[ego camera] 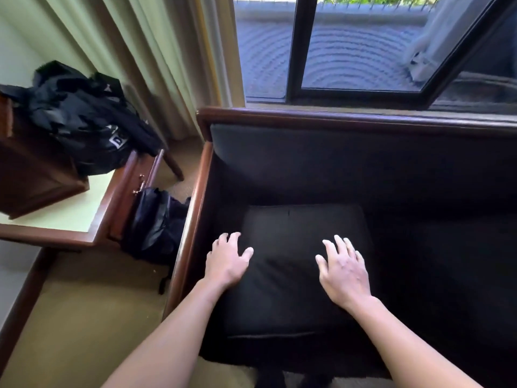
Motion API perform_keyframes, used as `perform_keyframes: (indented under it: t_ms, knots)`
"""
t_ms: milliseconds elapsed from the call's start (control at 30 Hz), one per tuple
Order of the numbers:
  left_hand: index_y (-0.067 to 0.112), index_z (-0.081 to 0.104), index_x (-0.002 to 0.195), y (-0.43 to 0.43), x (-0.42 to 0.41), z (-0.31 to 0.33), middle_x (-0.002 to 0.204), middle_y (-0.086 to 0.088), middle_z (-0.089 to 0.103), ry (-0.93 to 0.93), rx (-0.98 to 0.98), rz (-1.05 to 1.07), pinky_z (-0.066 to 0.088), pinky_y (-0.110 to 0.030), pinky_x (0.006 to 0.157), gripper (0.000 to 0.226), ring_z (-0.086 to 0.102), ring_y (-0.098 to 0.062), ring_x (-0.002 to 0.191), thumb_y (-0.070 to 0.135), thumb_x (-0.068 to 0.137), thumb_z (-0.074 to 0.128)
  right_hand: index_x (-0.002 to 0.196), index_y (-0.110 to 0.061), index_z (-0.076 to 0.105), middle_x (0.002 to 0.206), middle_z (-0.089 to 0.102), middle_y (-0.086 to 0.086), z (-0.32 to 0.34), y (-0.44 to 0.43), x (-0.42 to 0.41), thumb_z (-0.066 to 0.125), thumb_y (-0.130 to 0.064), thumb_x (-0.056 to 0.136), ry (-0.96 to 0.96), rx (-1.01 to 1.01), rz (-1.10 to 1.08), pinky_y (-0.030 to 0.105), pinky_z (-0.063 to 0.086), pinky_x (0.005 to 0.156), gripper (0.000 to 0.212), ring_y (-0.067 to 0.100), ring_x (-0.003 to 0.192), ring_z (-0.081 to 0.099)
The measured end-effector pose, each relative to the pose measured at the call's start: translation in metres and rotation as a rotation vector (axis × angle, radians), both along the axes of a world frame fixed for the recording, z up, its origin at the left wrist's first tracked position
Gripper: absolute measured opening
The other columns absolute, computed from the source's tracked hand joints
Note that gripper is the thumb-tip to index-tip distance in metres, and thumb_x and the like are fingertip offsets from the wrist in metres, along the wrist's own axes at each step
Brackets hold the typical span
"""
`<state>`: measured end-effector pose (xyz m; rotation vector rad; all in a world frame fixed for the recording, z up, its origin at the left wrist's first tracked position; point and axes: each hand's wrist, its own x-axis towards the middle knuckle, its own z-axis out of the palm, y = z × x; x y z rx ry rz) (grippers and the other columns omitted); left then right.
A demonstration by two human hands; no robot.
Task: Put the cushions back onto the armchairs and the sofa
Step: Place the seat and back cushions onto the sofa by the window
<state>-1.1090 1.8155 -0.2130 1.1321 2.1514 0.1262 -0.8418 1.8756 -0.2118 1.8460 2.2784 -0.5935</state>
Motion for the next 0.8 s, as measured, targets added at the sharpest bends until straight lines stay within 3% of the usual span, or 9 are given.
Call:
perform_keyframes:
  t_ms: [133,233,333,400,500,633,800]
  knots:
    - [0.014,0.022,0.164,0.046,-0.013,-0.049,0.168,-0.019,0.024,-0.008,-0.082,0.162,0.03,-0.054,0.122,0.098,0.025,-0.039,0.154,0.067,0.092,0.063,0.154,-0.018,0.036,0.167,0.025,0.012,-0.048,0.06,0.006,0.036,-0.044,0.105,-0.032,-0.075,-0.067,0.05,0.02,0.124,0.056,0.029,0.156,0.015]
    - [0.007,0.013,0.164,0.074,-0.022,-0.082,0.164,-0.027,0.029,-0.013,-0.091,0.3,0.033,-0.055,0.118,0.116,0.033,-0.046,0.149,0.072,0.085,0.068,0.157,-0.016,0.027,0.169,0.014,0.015,-0.082,0.103,0.014,0.035,-0.047,0.105,-0.077,-0.119,-0.148,0.058,0.02,0.121,0.061,0.035,0.156,0.009]
    - [0.003,0.019,0.163,0.097,-0.036,-0.113,0.154,-0.027,0.046,-0.081,-0.048,0.464,0.041,-0.049,0.115,0.131,0.047,-0.044,0.142,0.08,0.073,0.073,0.16,-0.014,0.01,0.17,-0.002,0.018,-0.11,0.141,0.024,0.034,-0.052,0.104,-0.078,-0.15,-0.286,0.068,0.018,0.118,0.071,0.041,0.155,0.003]
    - [0.006,0.031,0.158,0.106,-0.046,-0.133,0.144,-0.017,0.061,-0.11,0.005,0.536,0.046,-0.047,0.114,0.146,0.054,-0.037,0.137,0.095,0.051,0.072,0.16,-0.013,0.002,0.169,-0.003,0.02,-0.128,0.16,0.03,0.036,-0.057,0.102,-0.024,-0.2,-0.432,0.07,0.017,0.118,0.08,0.042,0.154,0.005]
    - [0.011,0.026,0.158,0.113,-0.052,-0.154,0.146,-0.01,0.059,-0.144,0.023,0.614,0.044,-0.045,0.117,0.145,0.053,-0.034,0.139,0.081,0.048,0.087,0.16,-0.013,0.003,0.165,0.013,0.024,-0.154,0.168,0.032,0.041,-0.068,0.096,-0.013,-0.188,-0.556,0.07,0.025,0.113,0.093,0.045,0.148,0.022]
    - [0.018,0.019,0.156,0.118,-0.049,-0.158,0.149,-0.008,0.055,-0.118,0.033,0.687,0.046,-0.046,0.114,0.151,0.055,-0.033,0.135,0.081,0.038,0.089,0.158,-0.018,0.005,0.154,0.03,0.029,-0.169,0.162,0.035,0.045,-0.078,0.088,0.032,-0.09,-0.64,0.067,0.033,0.106,0.1,0.049,0.135,0.039]
    - [0.023,0.024,0.154,0.118,-0.045,-0.148,0.143,-0.008,0.059,-0.087,0.086,0.757,0.049,-0.048,0.111,0.136,0.059,-0.034,0.13,0.074,0.047,0.091,0.158,-0.015,0.01,0.154,0.034,0.028,-0.166,0.16,0.041,0.048,-0.083,0.082,0.082,-0.08,-0.701,0.066,0.035,0.106,0.109,0.049,0.135,0.042]
